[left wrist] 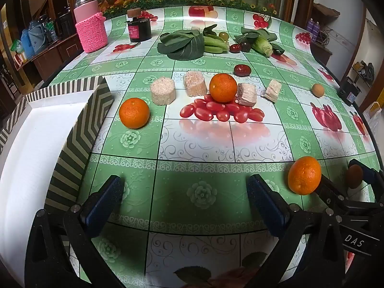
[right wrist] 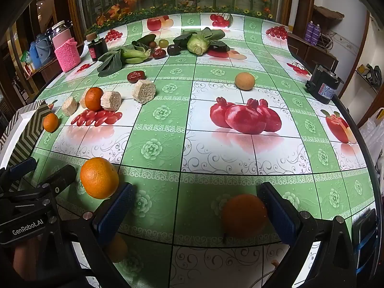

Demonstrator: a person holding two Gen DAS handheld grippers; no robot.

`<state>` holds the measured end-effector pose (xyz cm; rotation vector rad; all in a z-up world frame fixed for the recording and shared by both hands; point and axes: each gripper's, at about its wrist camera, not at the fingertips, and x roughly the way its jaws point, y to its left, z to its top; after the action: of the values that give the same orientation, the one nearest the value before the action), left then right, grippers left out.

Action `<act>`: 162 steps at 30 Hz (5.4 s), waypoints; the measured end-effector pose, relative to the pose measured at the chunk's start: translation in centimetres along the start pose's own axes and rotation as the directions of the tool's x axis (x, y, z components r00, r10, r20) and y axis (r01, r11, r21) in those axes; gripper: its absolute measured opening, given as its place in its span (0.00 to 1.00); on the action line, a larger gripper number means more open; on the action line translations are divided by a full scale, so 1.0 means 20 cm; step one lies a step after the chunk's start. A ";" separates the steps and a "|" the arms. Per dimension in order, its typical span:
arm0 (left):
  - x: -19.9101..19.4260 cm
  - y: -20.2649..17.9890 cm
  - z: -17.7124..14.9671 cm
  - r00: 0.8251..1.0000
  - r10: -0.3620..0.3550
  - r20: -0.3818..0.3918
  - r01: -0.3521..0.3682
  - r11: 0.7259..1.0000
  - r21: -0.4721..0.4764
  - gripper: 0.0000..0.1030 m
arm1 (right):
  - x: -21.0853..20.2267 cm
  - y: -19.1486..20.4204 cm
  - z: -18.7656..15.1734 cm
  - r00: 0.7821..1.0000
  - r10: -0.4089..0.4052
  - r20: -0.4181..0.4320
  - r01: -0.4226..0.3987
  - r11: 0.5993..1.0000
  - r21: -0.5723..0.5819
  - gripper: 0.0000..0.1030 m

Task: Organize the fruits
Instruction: 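Move the left tool toward an orange while the right tool approaches a brown kiwi, then close the left gripper on the orange while the right gripper closes on the kiwi, then carry both fruits over the white tray and open both grippers to release them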

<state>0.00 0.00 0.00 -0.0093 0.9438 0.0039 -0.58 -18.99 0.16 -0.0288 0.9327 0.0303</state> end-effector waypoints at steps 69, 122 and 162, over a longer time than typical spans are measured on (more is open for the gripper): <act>-0.35 0.13 -0.18 0.988 -0.151 -0.030 0.153 0.983 0.099 1.00 | -0.36 0.02 -0.22 0.983 0.180 0.044 -0.171 0.973 -0.154 0.84; -0.22 -0.23 -0.02 0.964 -0.256 -0.078 0.266 0.944 0.197 0.29 | -0.29 -0.04 -0.18 0.951 0.309 0.025 -0.307 0.949 -0.068 0.24; -0.19 1.02 0.10 0.998 -0.003 -0.069 -0.005 0.993 -0.115 0.30 | -0.18 1.27 0.23 0.853 0.511 -0.107 -0.506 0.757 -0.414 0.23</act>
<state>-0.71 20.50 4.21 -0.1168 1.0122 0.0593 -0.09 6.43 5.51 -0.1831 0.8825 0.7509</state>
